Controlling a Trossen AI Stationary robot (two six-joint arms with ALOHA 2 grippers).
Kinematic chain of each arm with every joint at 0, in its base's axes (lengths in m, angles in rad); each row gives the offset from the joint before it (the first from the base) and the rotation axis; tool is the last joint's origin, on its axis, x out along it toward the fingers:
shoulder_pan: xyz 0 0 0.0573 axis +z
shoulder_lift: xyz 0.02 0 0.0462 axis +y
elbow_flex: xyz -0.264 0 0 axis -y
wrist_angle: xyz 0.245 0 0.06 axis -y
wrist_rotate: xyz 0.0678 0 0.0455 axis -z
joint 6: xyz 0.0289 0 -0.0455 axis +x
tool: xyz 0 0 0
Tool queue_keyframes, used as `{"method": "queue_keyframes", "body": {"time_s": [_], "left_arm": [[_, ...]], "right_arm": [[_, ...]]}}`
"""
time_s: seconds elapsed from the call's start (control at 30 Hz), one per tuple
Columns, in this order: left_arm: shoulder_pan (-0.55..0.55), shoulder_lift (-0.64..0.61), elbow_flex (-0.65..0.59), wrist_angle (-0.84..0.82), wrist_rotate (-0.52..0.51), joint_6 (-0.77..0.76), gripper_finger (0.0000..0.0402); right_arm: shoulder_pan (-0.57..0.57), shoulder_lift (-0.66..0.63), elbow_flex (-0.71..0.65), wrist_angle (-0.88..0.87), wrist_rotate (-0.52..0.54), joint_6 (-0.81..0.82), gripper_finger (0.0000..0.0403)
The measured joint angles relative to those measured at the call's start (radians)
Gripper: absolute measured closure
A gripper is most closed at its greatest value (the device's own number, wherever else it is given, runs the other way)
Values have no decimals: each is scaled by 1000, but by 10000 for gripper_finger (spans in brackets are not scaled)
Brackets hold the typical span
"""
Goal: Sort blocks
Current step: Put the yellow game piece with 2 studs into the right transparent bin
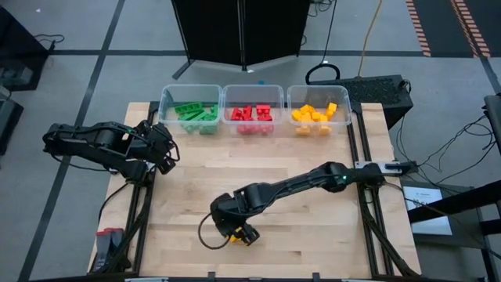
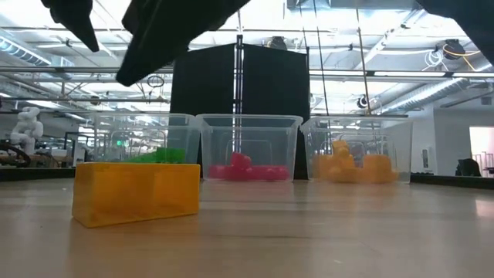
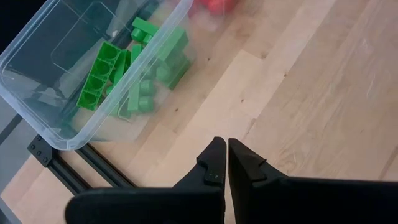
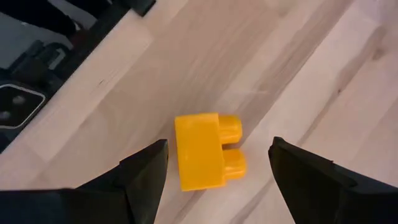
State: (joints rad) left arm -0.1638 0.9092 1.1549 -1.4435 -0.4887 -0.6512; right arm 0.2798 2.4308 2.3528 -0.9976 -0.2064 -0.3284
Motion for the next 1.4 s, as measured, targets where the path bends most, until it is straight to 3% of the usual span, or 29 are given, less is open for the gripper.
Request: {"method": "queue_keyframes", "body": {"time_s": [0.5, 0.73, 1.4], "left_arm": [[0, 0, 0, 4, 9, 1, 402], [0, 0, 0, 9, 9, 2, 402], [0, 0, 0, 23, 9, 2, 402]], "right_arm": [[29, 79, 2, -24, 51, -67, 129], [53, 85, 3, -10, 148, -113, 89], [49, 140, 4, 28, 144, -57, 82]]}}
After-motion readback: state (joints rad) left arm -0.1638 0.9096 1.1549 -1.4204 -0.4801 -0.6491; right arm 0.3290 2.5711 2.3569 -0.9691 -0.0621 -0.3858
